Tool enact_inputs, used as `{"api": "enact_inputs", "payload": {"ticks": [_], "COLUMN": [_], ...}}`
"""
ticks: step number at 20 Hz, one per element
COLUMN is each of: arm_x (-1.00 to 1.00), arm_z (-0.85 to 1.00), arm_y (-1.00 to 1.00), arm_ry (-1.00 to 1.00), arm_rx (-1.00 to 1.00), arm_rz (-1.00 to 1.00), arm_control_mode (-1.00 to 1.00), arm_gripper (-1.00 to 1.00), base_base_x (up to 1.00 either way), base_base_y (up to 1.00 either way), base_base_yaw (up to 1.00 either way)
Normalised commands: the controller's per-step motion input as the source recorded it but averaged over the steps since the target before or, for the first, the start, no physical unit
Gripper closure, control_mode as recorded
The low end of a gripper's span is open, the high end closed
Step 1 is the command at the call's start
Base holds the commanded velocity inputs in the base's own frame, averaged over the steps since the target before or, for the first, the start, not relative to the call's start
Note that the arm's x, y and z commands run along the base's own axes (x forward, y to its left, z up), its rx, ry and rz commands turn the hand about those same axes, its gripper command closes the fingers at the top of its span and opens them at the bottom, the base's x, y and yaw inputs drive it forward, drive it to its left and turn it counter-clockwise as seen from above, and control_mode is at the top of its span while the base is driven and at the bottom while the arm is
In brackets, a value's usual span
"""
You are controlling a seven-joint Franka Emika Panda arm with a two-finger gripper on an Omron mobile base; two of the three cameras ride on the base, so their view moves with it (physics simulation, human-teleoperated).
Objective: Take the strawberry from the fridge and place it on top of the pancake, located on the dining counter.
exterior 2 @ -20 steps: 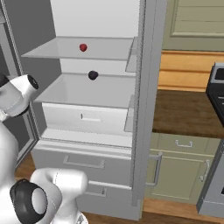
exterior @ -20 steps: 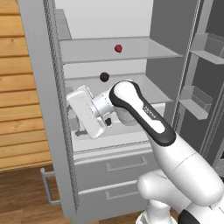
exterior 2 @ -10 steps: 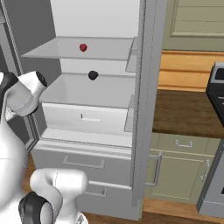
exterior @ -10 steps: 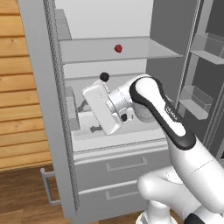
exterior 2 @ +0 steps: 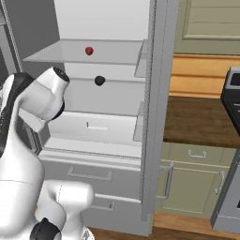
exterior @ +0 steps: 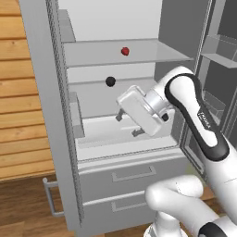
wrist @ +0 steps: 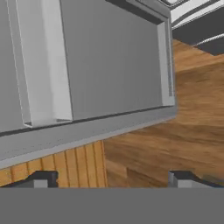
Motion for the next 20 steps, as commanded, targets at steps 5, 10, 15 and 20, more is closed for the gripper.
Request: {"api": "enact_inputs", "payload": {"ticks": [5,10,15,20], "arm_x": [0.01,0.01,-0.52,-0.68], "arm_z": [-0.17,-0.27,-0.32,-0.15], "arm_y": [-1.0,-0.99,-0.26,0.0], "arm_ry": [-0.14,0.0,-0.07,-0.51], "arm_rx": [-0.69,-0.77,-0.2,0.07], "arm_rz": [0.0,-0.01,-0.05,-0.01], "arm_control_mode": [-1.0,-1.0,-1.0,-1.0], "arm_gripper": [-1.0,-1.0,-1.0,-1.0], "base_base_x": [0.0,0.0,0.0,0.0], "base_base_y": [0.0,0.0,0.0,0.0], "base_base_yaw": [0.0,0.0,0.0,0.0]}}
